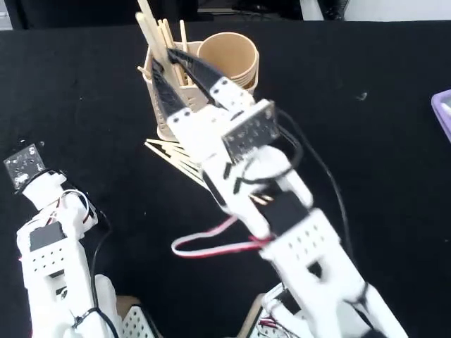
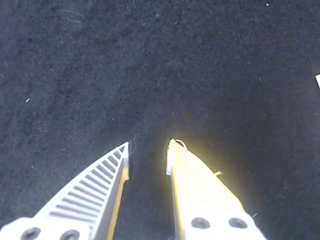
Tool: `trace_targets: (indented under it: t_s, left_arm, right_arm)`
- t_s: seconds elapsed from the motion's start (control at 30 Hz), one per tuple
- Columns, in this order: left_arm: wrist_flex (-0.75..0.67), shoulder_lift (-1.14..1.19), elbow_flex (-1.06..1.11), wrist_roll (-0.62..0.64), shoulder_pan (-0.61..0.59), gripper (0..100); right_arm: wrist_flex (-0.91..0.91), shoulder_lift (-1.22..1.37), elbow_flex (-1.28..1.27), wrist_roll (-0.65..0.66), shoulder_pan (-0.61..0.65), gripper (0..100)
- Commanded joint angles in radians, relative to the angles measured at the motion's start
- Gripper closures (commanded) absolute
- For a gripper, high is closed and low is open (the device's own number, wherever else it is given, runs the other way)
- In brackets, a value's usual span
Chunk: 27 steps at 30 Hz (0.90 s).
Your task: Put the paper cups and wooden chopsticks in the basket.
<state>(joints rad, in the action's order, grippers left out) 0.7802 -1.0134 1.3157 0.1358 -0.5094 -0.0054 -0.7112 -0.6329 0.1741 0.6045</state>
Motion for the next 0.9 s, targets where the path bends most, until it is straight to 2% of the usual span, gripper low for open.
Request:
trace_targets:
  t_s: [0.0,0.33,0.7,0.87]
  left_arm:
    - [-0.017,-0.015,-0.036,0.012,-0.002,87]
    - [-0.025,-0.017,-0.024,0.012,-0.001,87]
    - [-0.025,-0.017,-0.022,0.012,-0.001,87]
    - [-0.025,-0.017,-0.022,0.012,-0.001,87]
  right_arm:
    - [-0.077,0.102,0.139,-0.009,-0.032,98.7]
    - [-0.078,0.472,0.481,-0.008,-0.104,98.8]
    - [-0.069,0.710,0.532,-0.008,-0.109,98.5]
    - [0.072,0.722,0.564,-0.008,-0.106,87.7]
